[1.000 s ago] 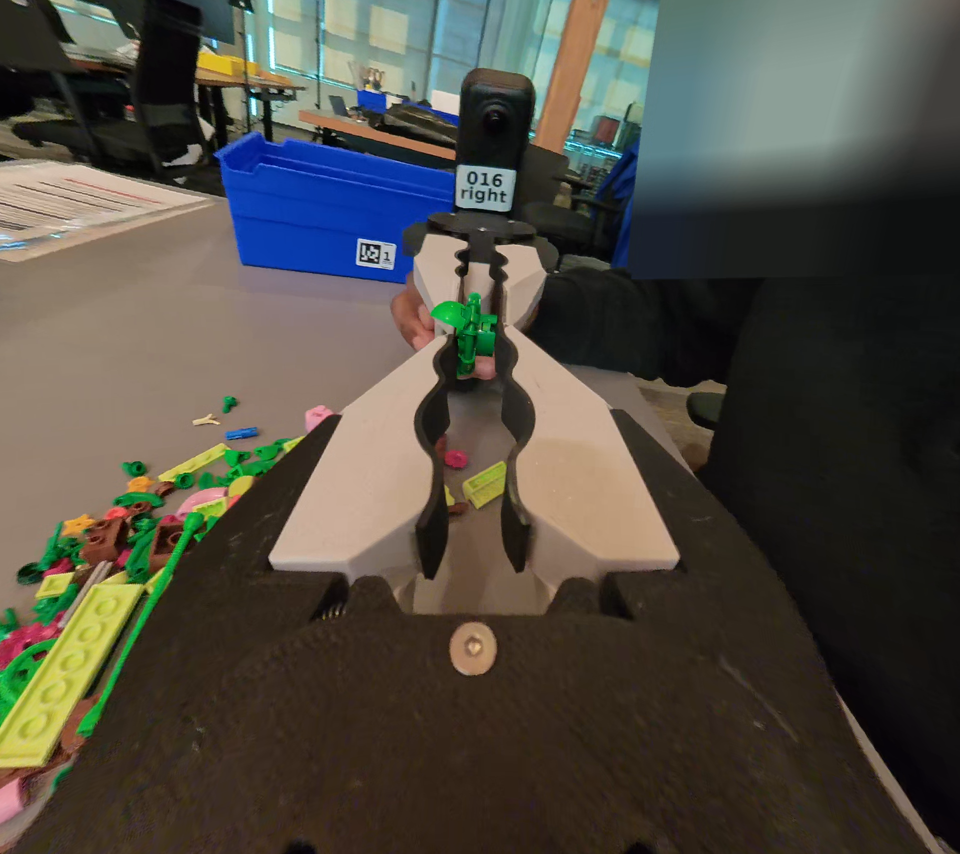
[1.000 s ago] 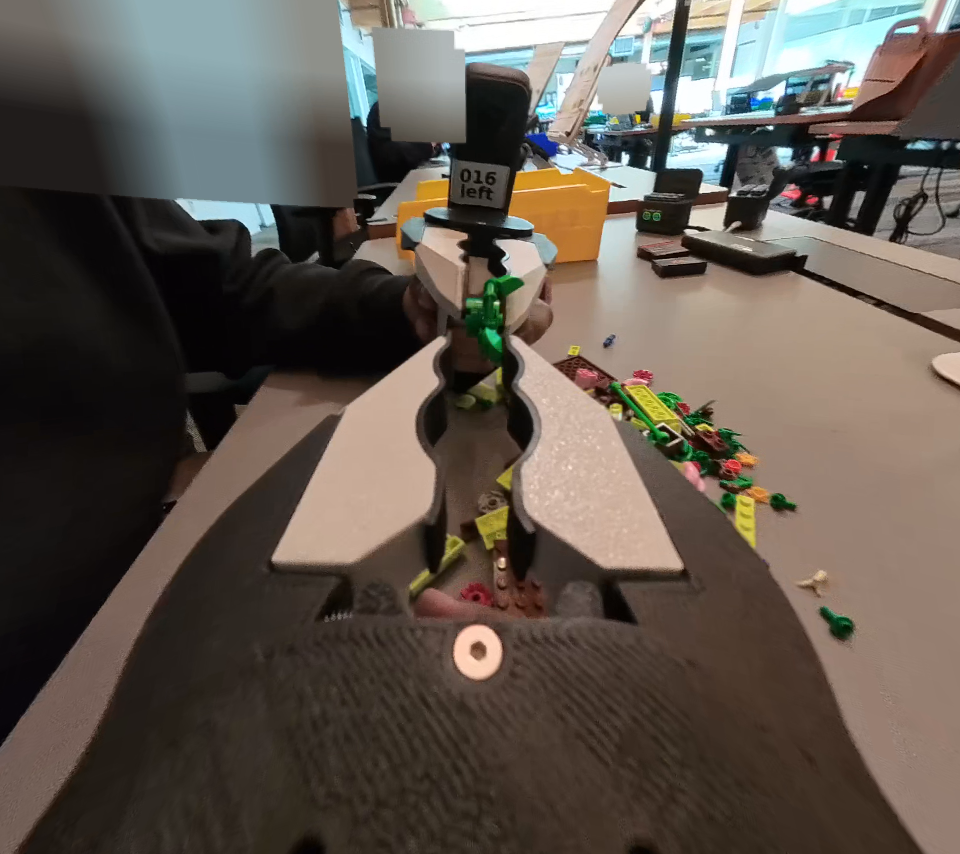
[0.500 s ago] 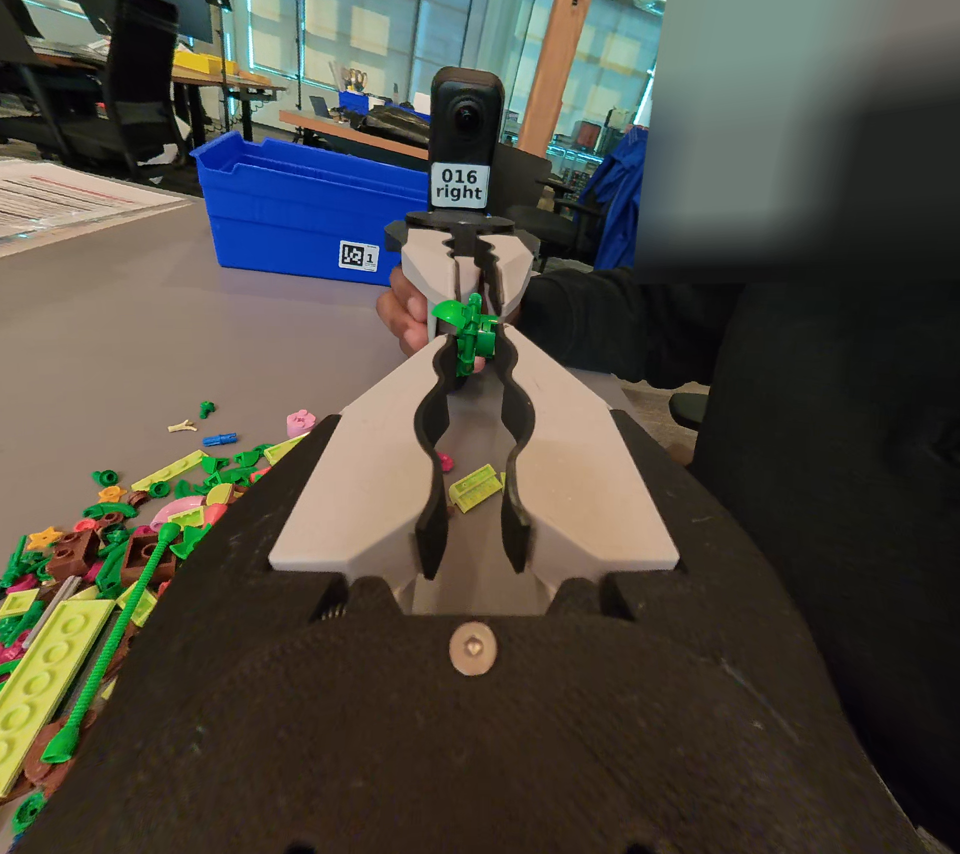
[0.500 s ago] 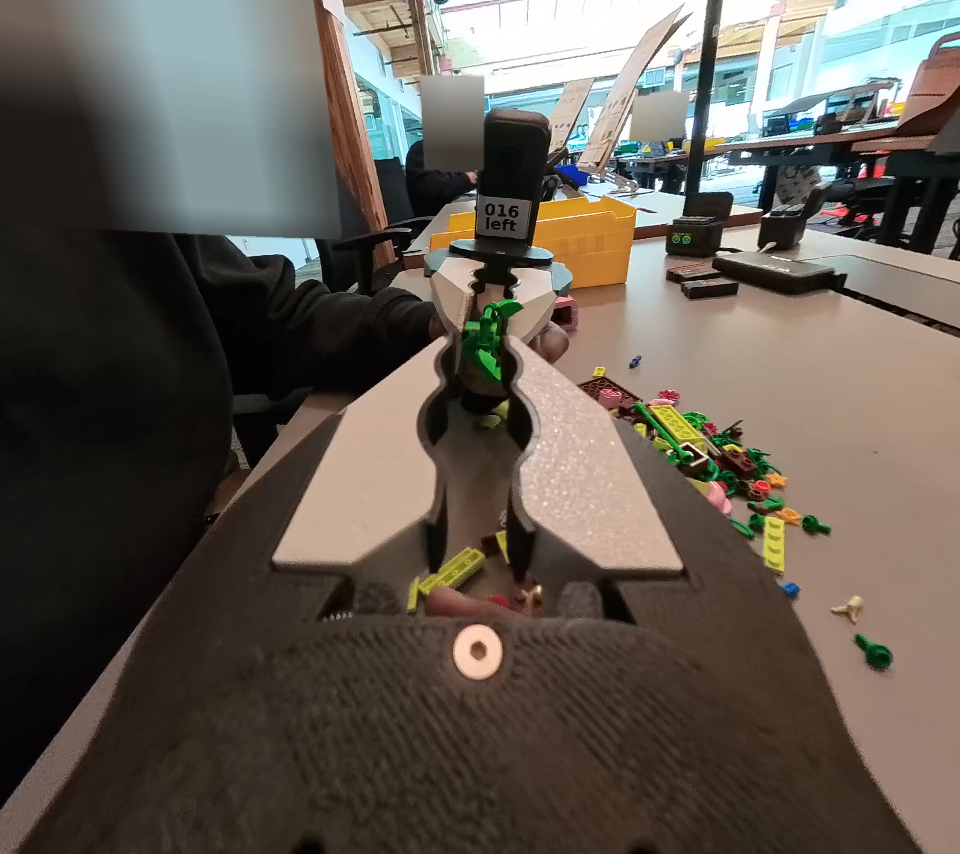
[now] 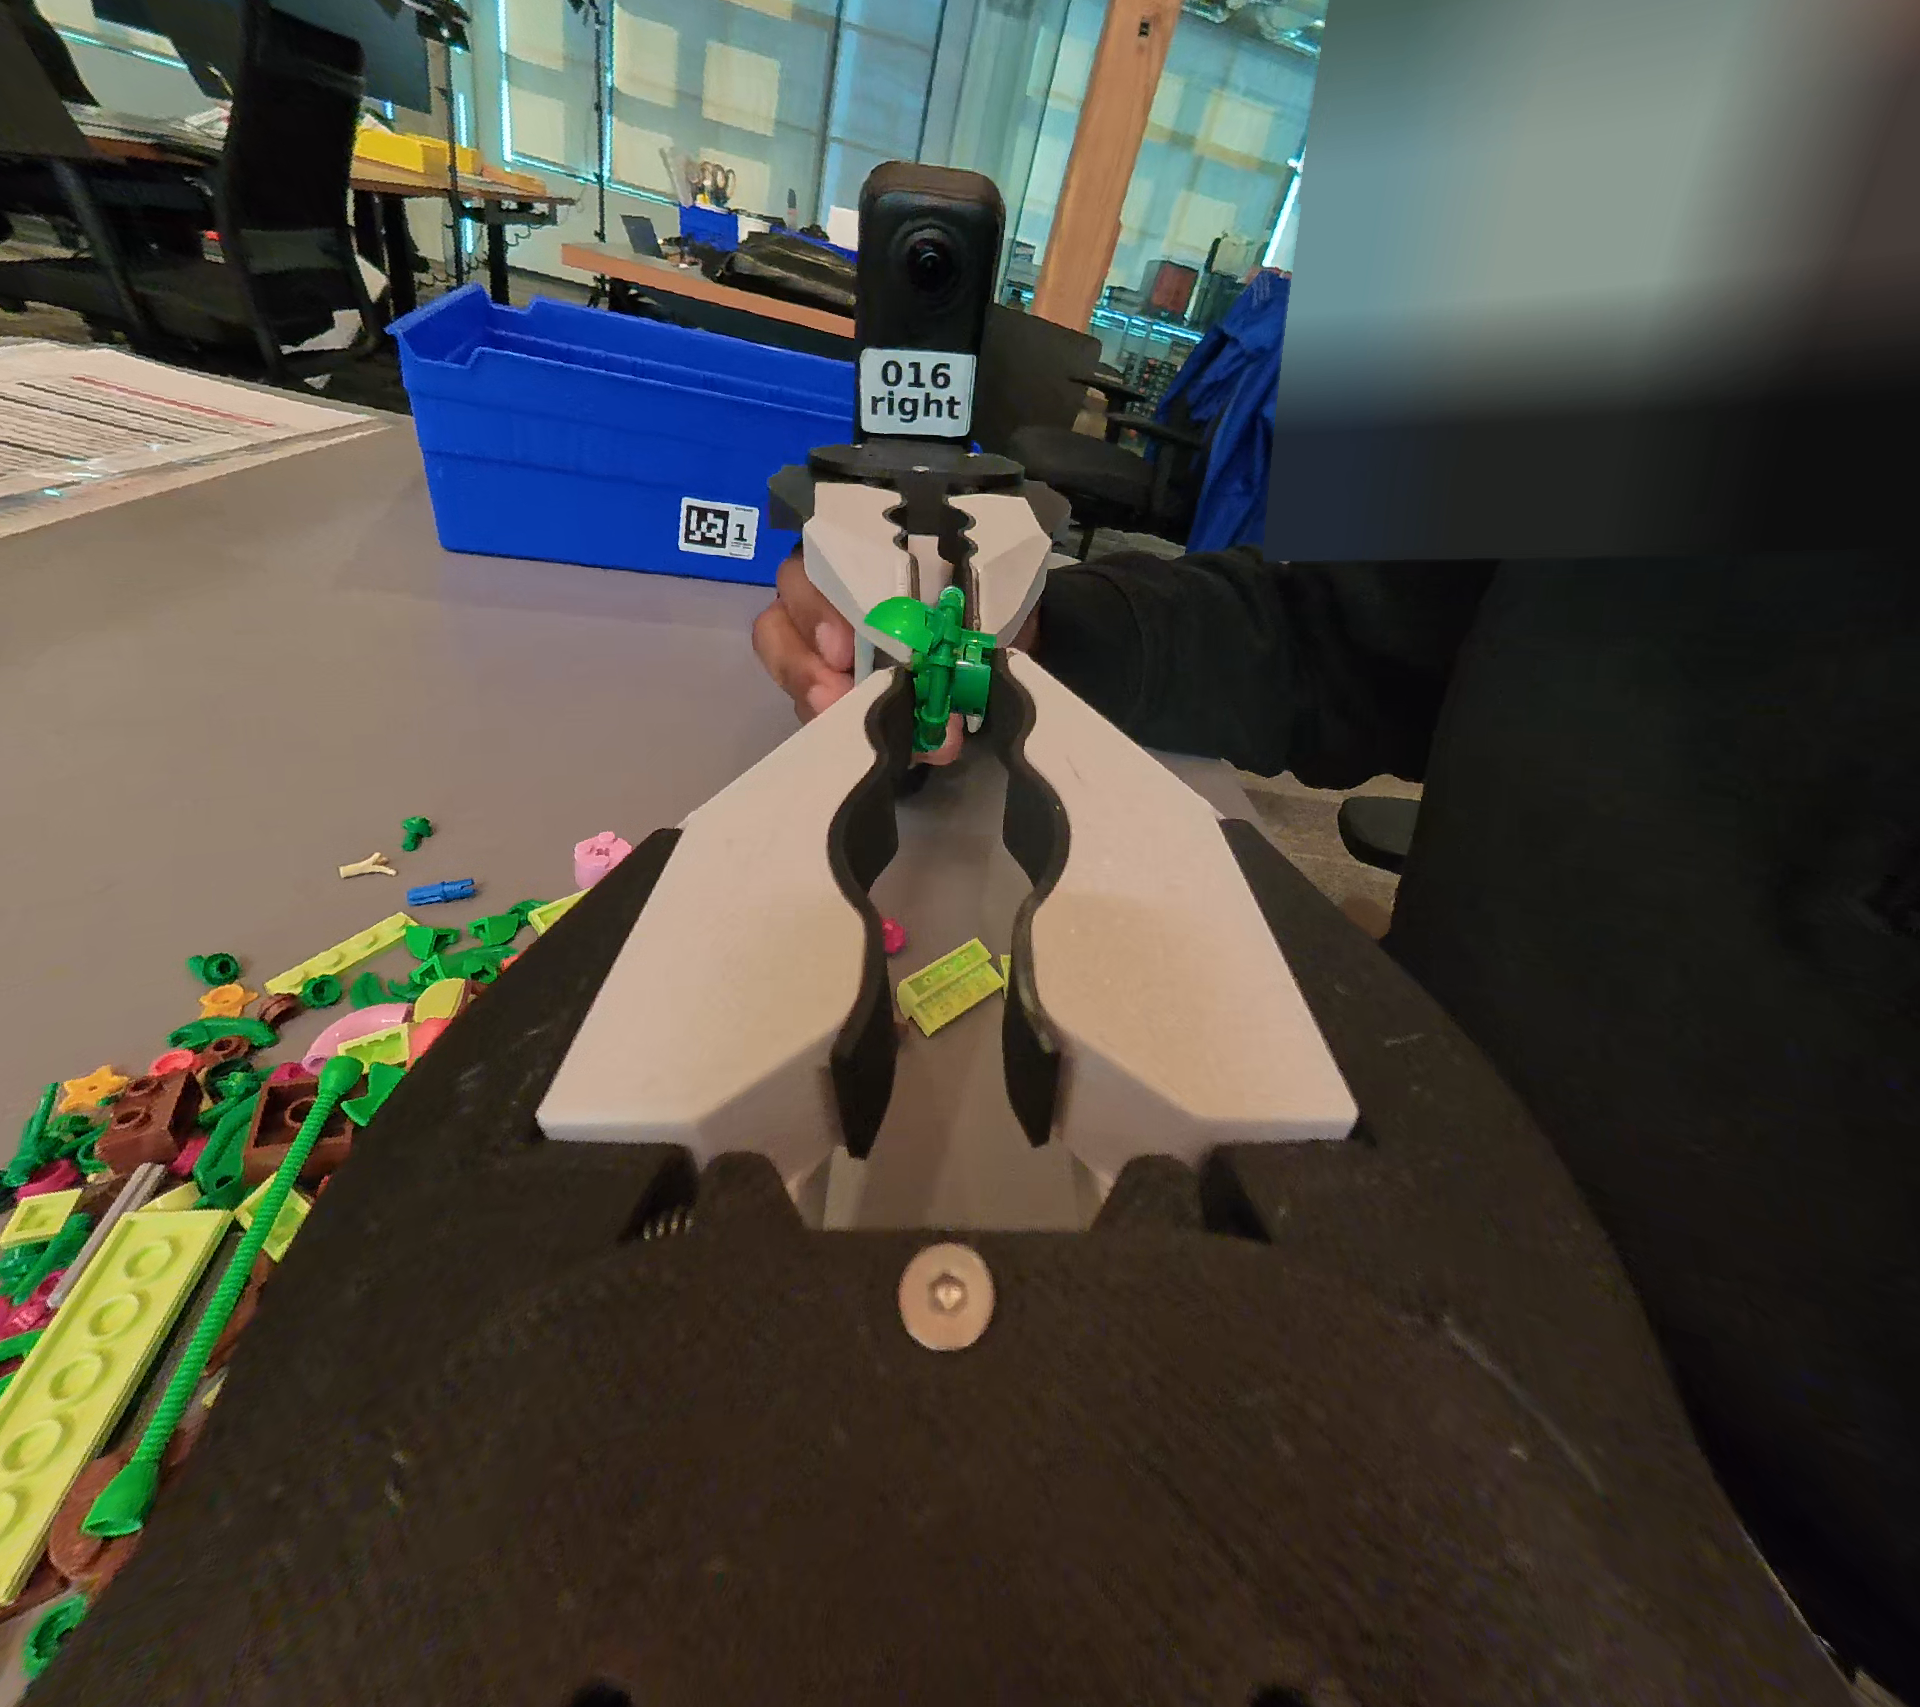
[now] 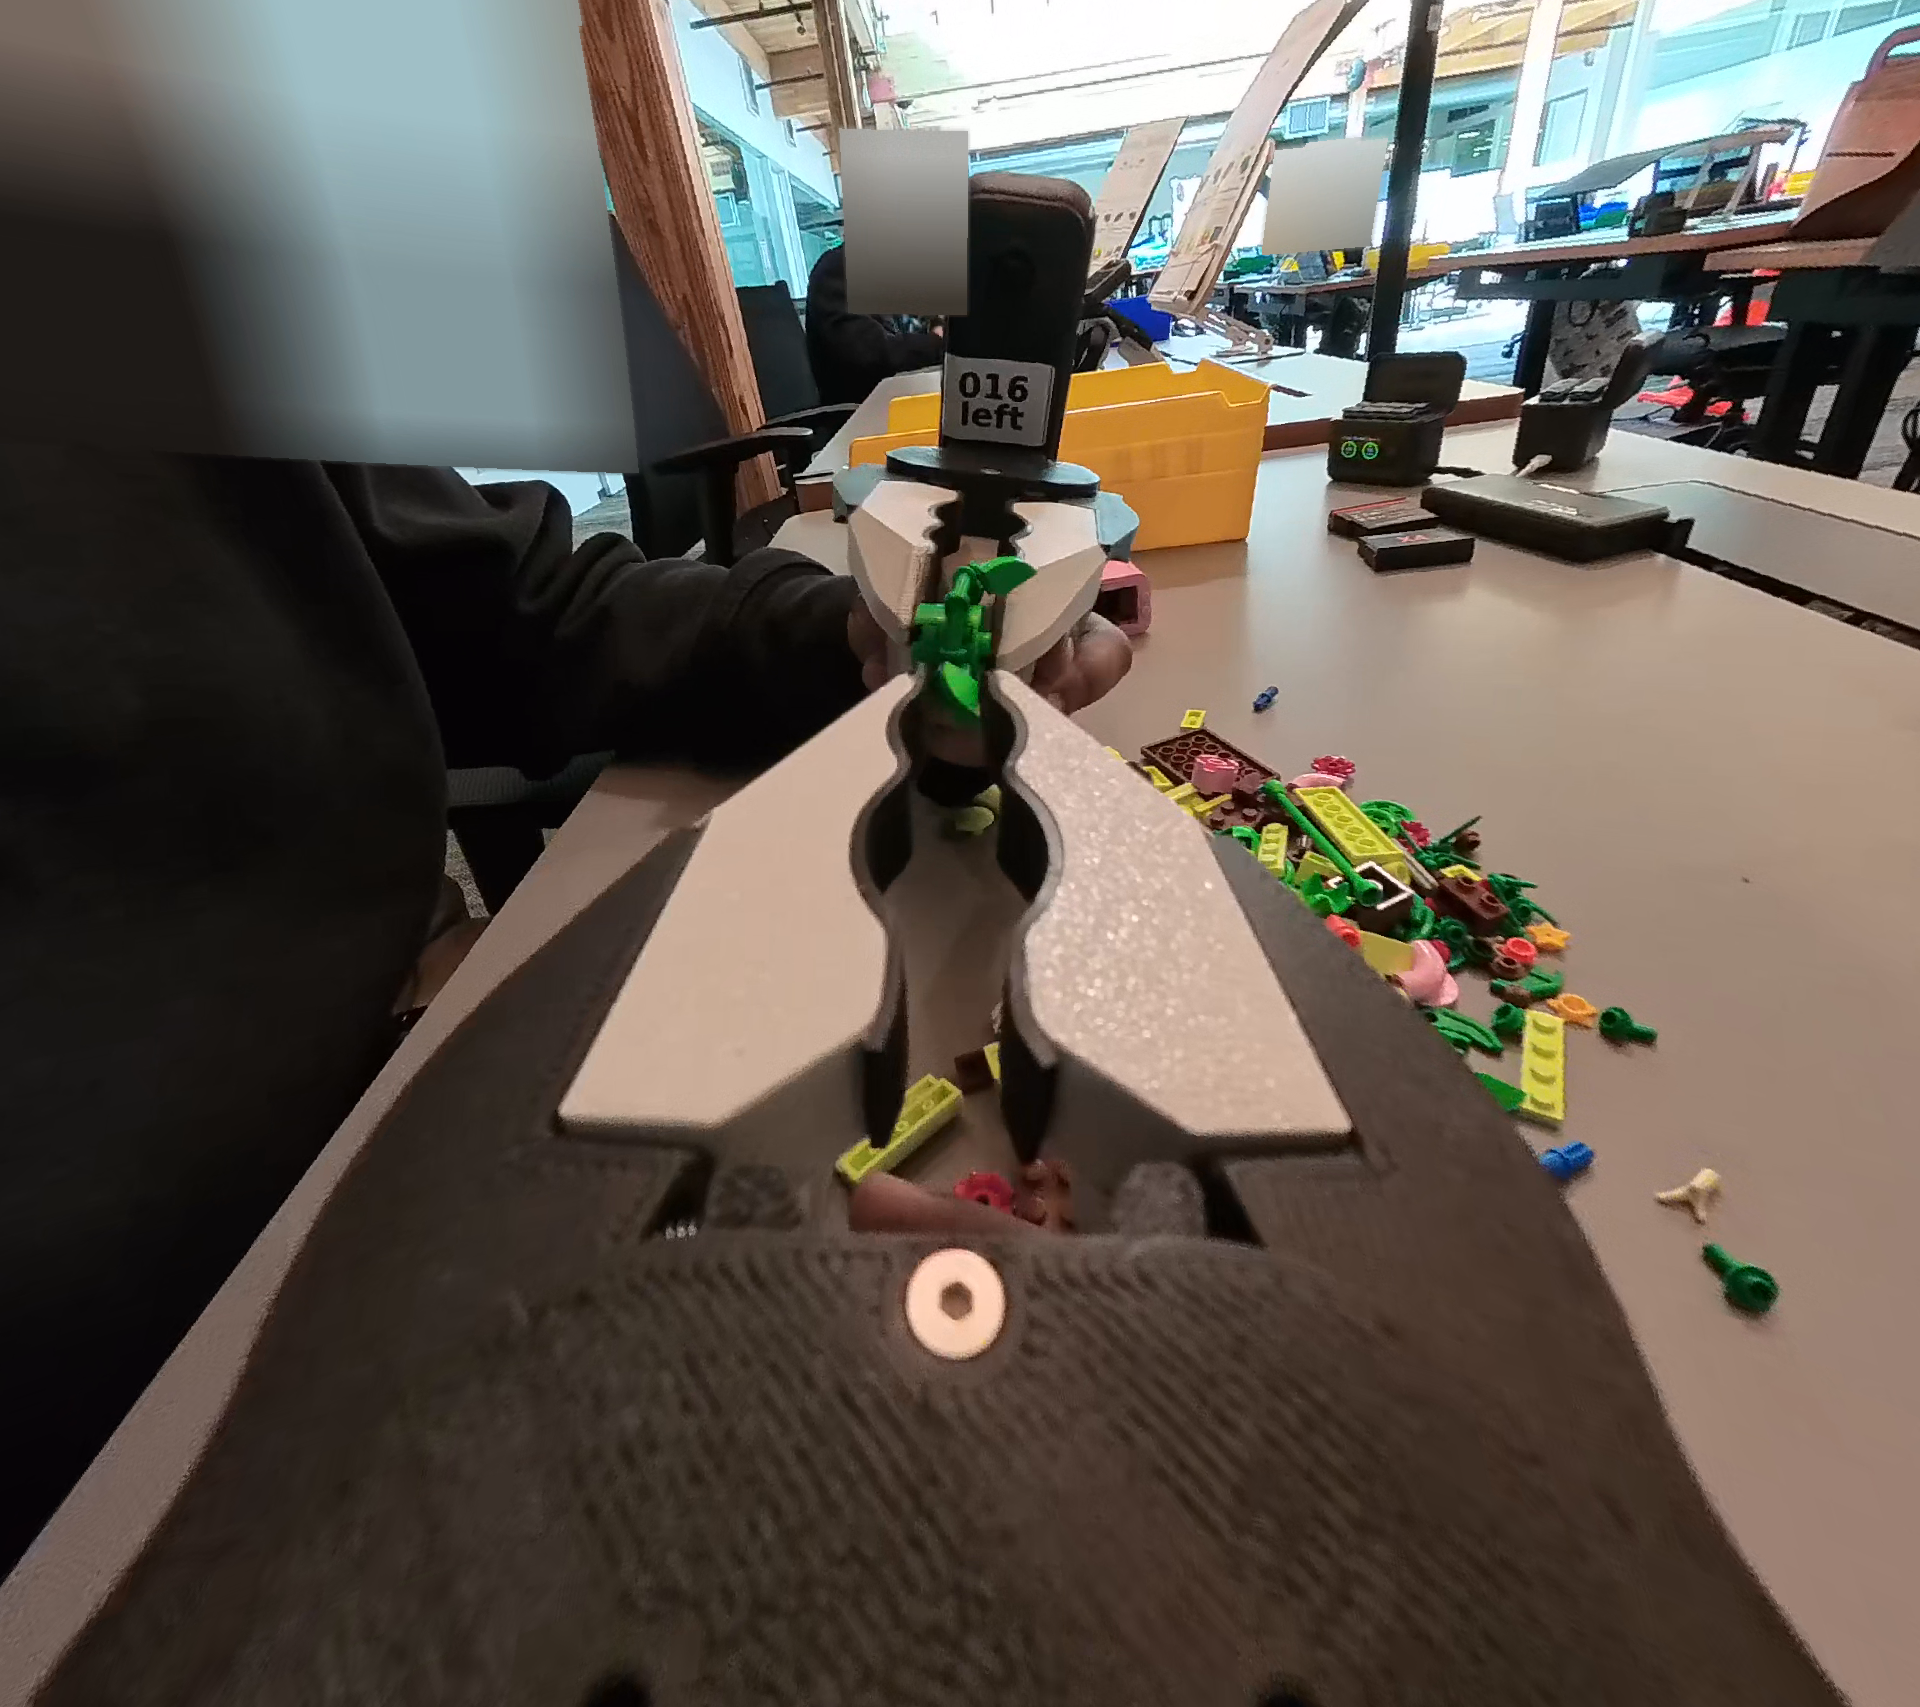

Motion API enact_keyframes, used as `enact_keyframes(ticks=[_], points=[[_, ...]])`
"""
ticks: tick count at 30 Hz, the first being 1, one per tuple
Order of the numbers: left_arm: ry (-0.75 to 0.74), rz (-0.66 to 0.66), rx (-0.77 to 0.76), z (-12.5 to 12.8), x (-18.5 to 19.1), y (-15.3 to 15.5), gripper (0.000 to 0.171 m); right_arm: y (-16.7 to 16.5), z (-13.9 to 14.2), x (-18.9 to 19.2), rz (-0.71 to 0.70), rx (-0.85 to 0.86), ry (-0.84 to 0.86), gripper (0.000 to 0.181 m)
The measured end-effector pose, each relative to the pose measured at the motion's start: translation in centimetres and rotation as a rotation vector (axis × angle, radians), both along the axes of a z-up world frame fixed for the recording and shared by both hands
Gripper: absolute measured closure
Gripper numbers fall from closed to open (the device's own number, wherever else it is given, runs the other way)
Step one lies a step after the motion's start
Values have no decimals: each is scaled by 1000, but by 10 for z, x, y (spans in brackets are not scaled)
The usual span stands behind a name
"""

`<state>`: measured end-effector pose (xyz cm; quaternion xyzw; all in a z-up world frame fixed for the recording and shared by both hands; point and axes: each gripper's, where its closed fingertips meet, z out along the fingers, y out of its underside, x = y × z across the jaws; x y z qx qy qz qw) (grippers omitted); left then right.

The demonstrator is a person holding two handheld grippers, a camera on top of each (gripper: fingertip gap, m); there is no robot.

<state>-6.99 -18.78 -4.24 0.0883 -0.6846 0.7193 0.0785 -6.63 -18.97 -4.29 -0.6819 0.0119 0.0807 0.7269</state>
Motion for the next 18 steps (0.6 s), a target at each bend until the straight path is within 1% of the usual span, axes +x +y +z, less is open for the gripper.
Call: enact_keyframes(ticks=[8,10,13,18], points=[[-19,30,-1,0,2,0,161,0,1,2,-12,-4,-5,176],[-26,40,10,-3,2,-1,154,0,2,4,-24,-1,0,176],[-33,49,20,-5,3,-3,152,-1,1,6,-25,-9,15,177],[-34,61,28,-7,4,-3,154,2,-3,3,8,-41,38,177]])
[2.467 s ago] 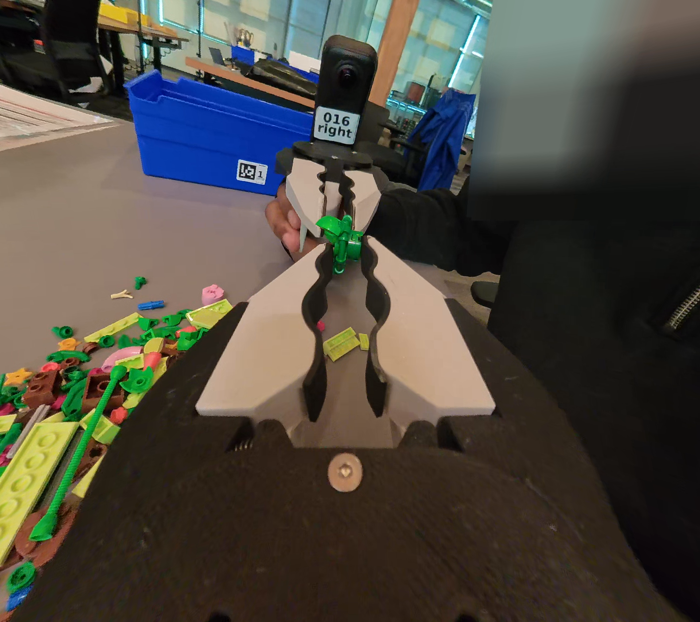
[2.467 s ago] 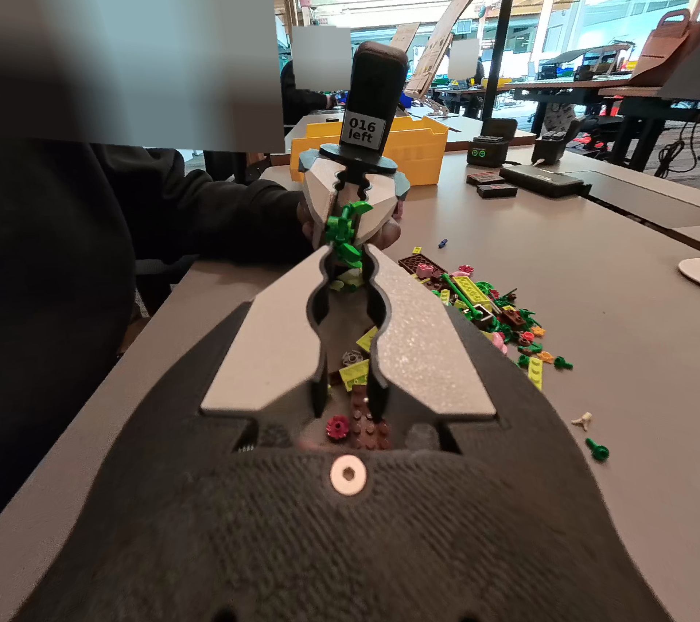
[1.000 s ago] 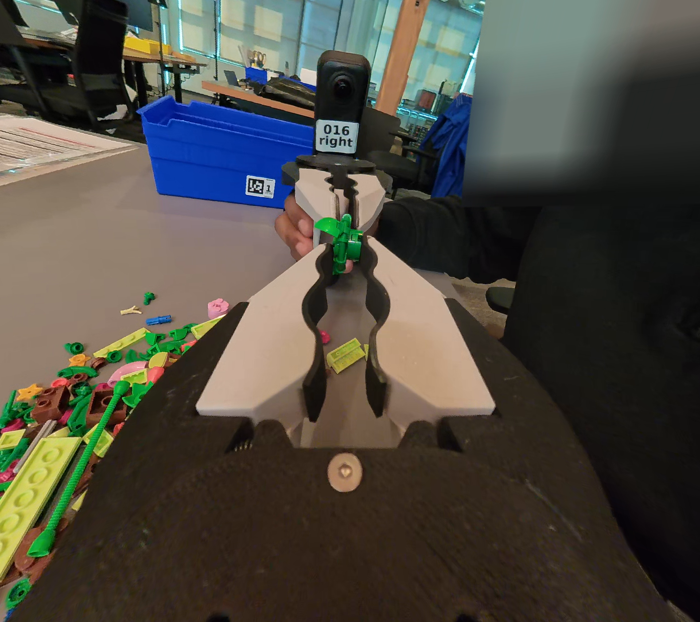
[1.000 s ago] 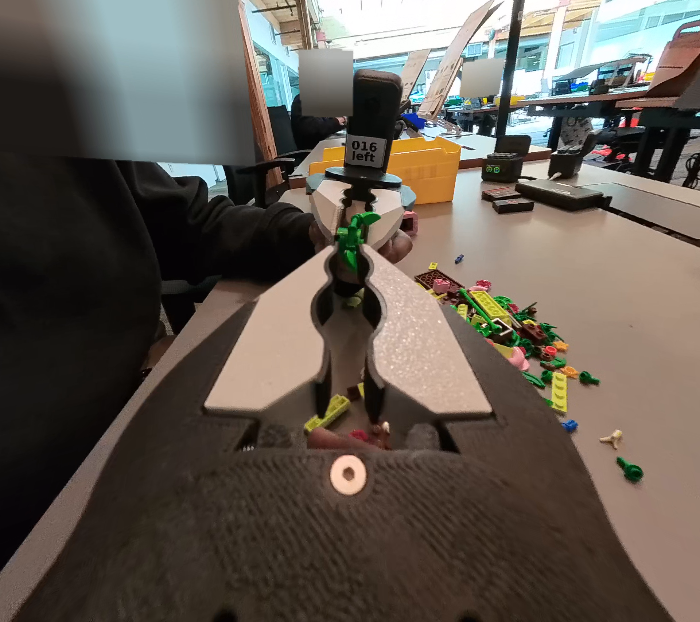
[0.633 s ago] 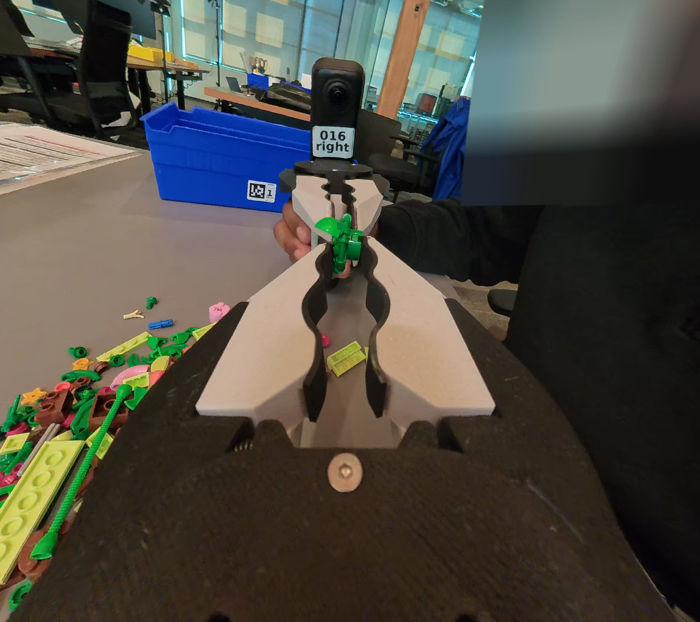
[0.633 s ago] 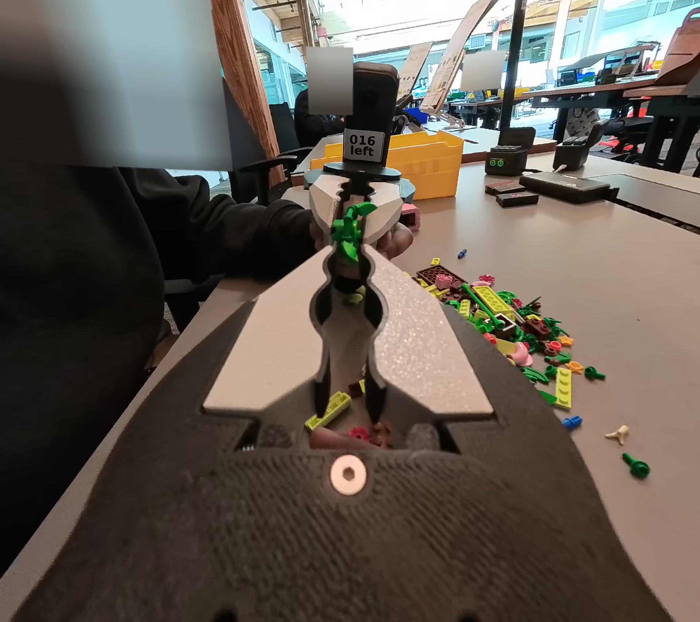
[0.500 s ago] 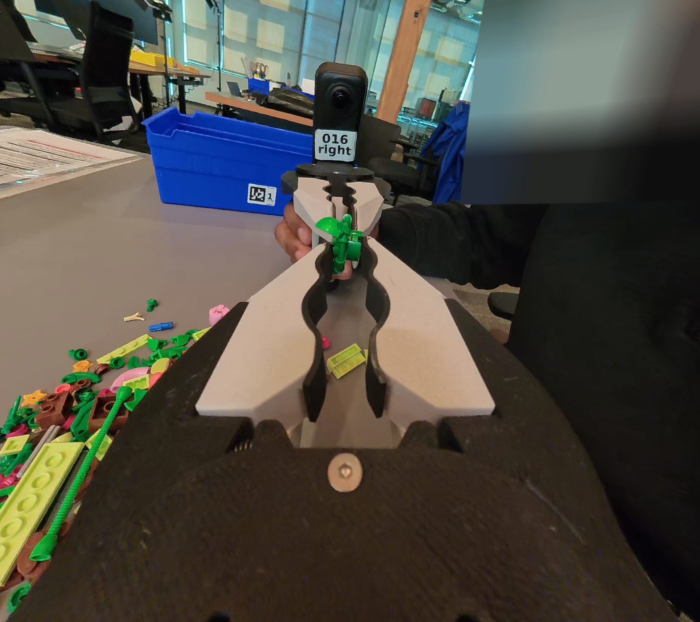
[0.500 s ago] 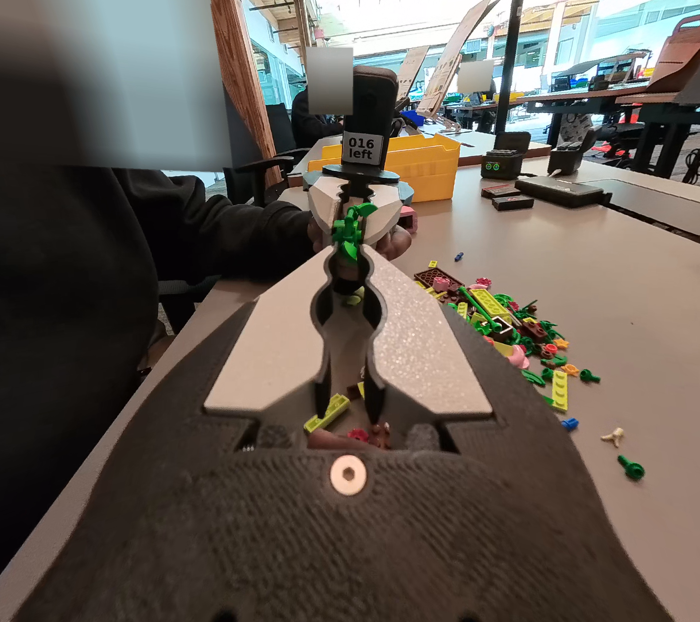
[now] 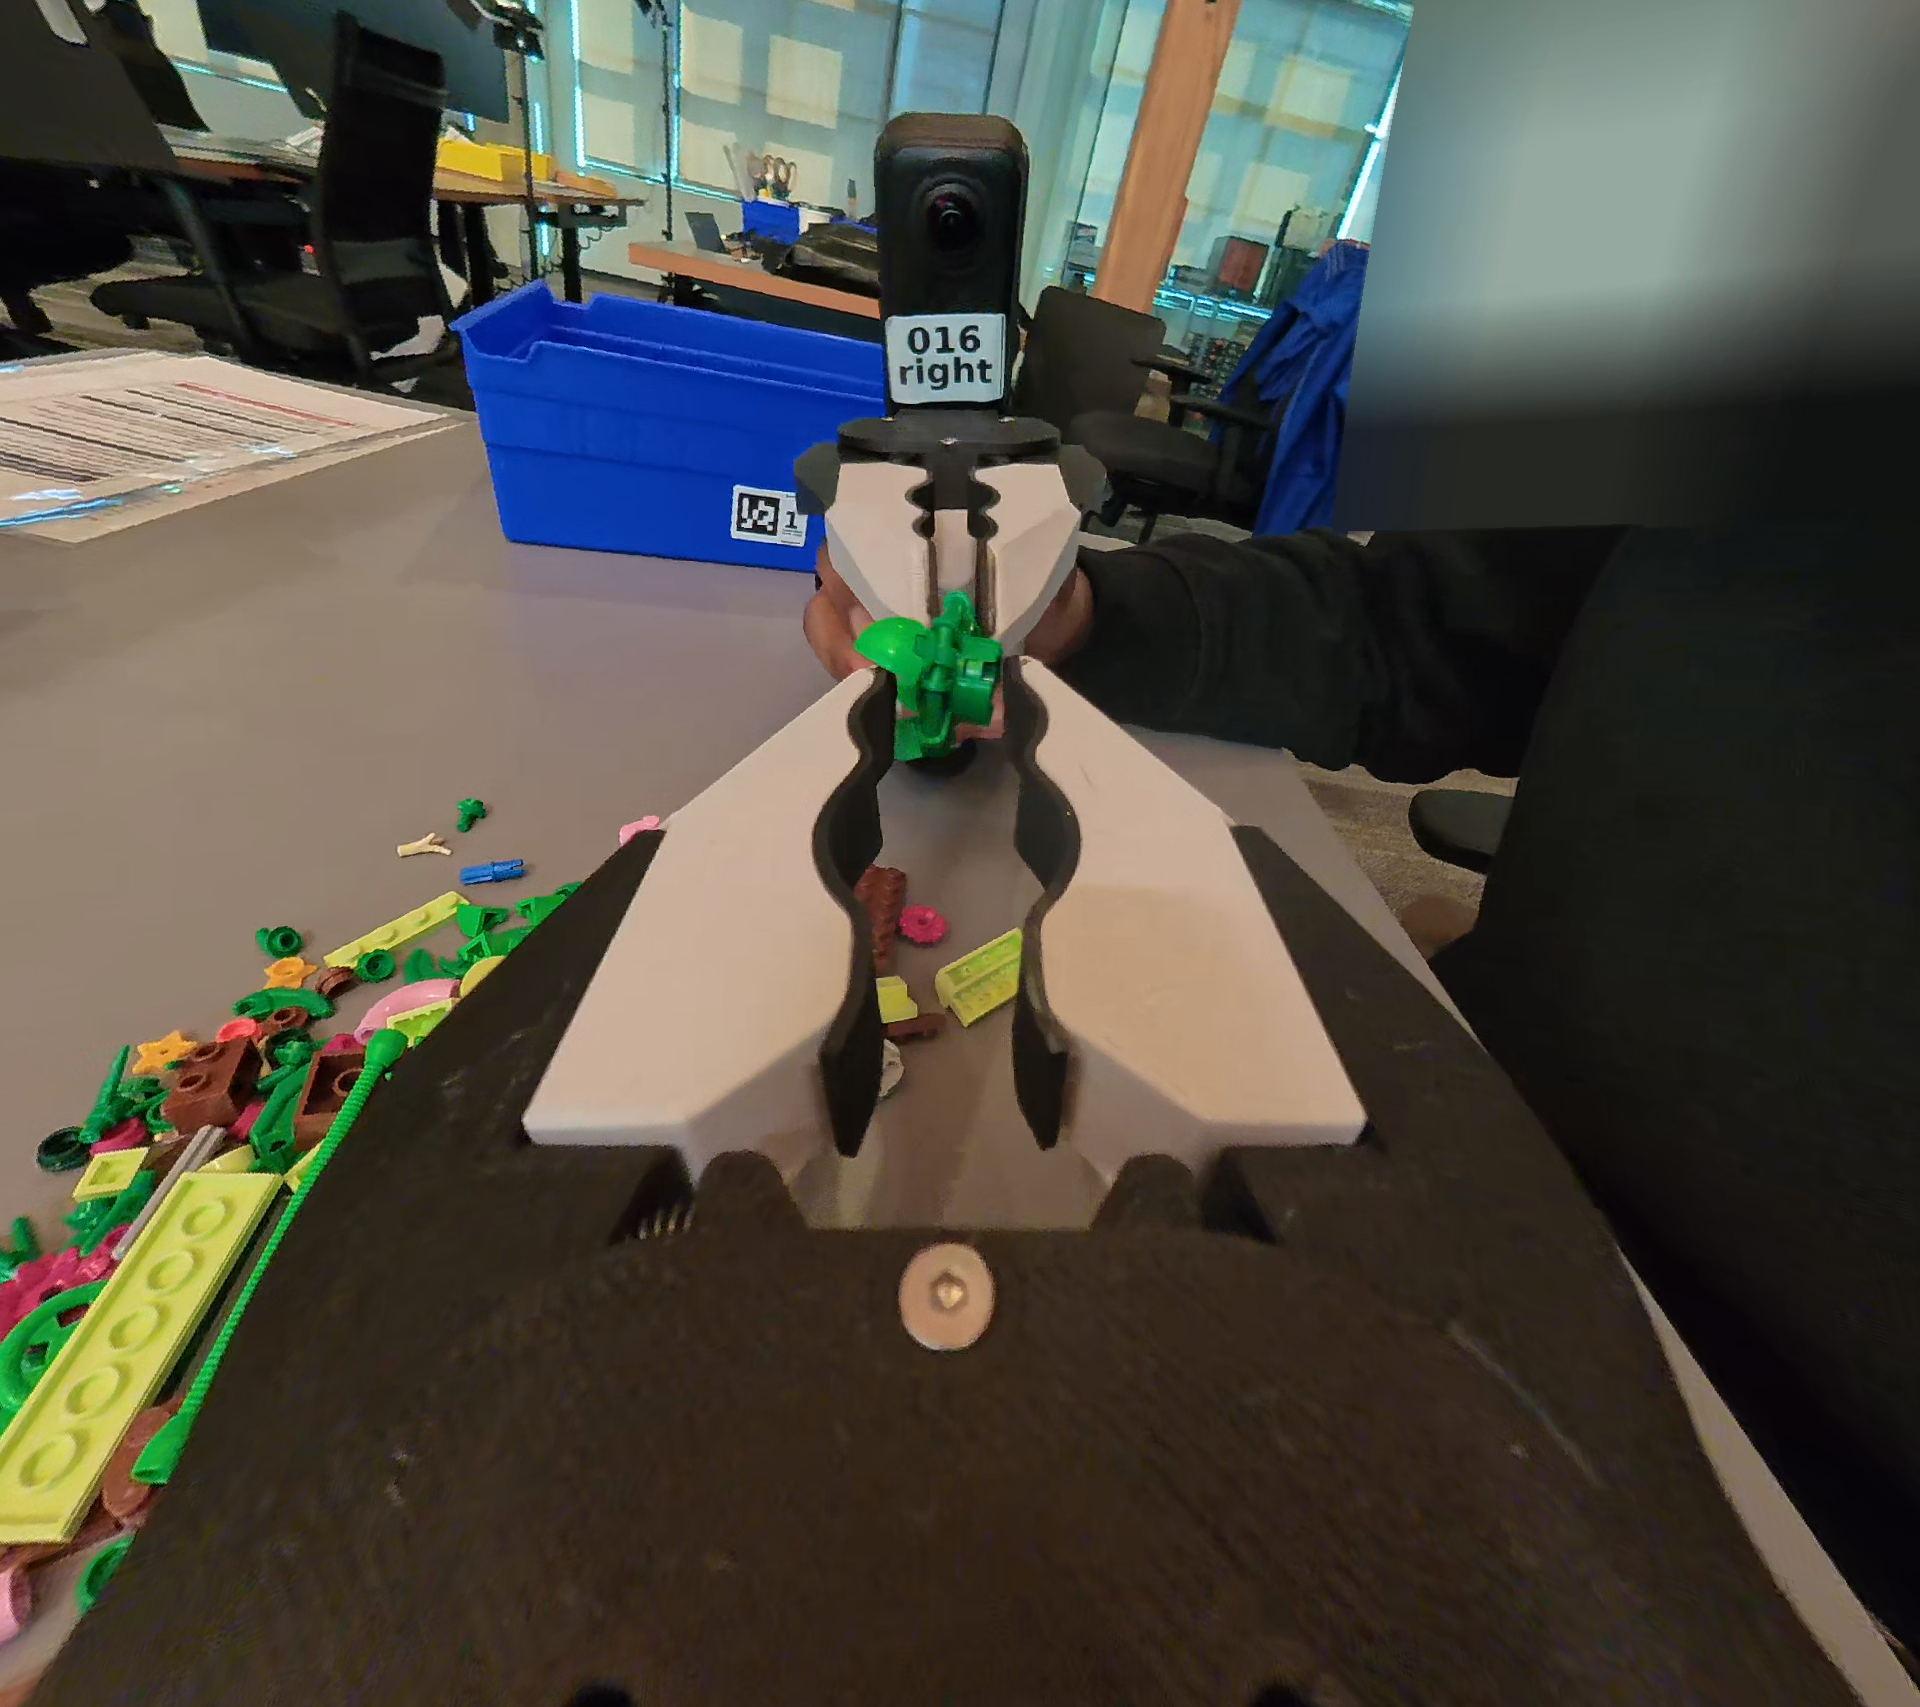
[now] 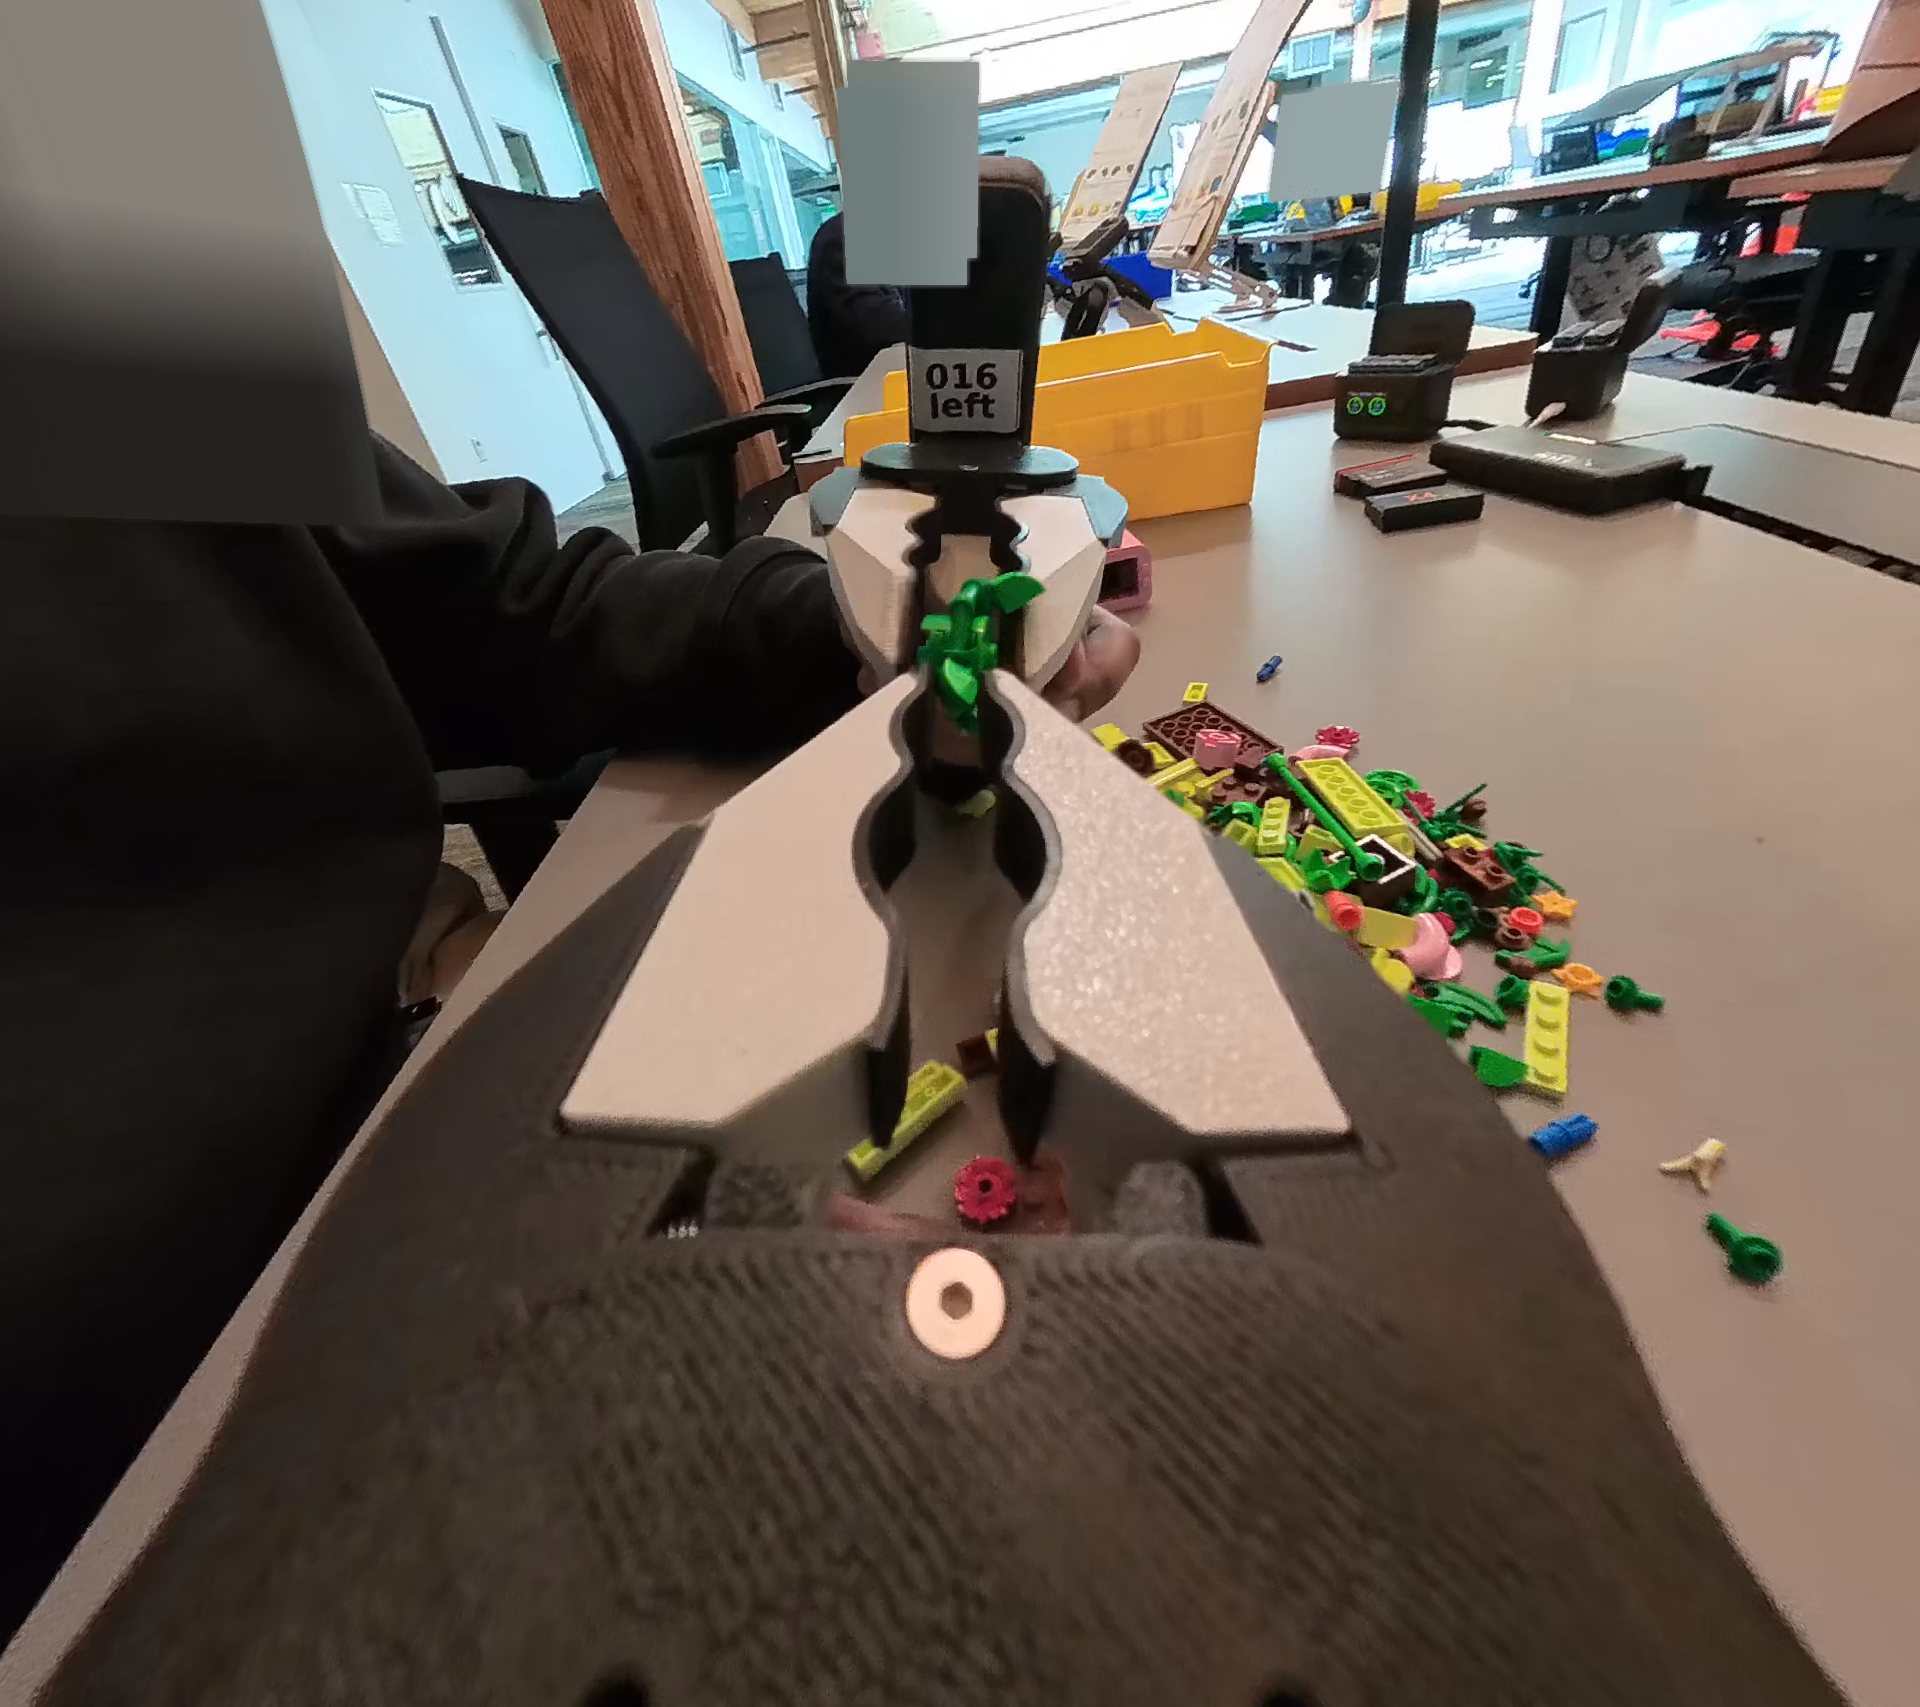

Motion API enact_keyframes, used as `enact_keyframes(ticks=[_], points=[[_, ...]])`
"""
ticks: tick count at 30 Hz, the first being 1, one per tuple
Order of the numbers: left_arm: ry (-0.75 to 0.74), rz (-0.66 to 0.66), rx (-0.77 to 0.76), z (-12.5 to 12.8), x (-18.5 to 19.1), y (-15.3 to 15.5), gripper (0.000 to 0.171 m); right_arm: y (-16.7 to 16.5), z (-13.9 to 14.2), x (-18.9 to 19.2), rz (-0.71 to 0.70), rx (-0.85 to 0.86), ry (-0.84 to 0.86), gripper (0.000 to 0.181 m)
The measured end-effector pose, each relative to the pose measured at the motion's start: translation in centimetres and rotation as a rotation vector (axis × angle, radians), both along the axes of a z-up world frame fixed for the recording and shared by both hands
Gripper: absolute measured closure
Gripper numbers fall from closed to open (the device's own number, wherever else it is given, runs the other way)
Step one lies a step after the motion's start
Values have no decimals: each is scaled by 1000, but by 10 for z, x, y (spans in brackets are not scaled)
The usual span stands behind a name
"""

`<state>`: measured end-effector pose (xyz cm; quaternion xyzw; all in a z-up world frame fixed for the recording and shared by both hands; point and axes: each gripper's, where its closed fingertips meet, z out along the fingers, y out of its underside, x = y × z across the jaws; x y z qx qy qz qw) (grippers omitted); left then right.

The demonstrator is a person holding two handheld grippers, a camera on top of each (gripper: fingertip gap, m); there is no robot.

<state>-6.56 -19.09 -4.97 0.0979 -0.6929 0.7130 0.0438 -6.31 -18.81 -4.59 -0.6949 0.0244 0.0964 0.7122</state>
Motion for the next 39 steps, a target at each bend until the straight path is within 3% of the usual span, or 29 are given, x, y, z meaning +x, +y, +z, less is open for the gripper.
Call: enact_keyframes(ticks=[7,12,20,28,39], points=[[18,0,-20,6,1,1,160,1,3,2,7,19,43,176],[96,56,-154,28,18,20,161,17,26,19,-51,137,132,177],[237,187,-324,43,37,50,161,47,42,41,-171,242,238,177],[362,303,-317,31,28,53,162,51,31,32,-71,216,325,177],[337,430,-208,24,27,42,161,42,23,30,-24,188,357,177]])
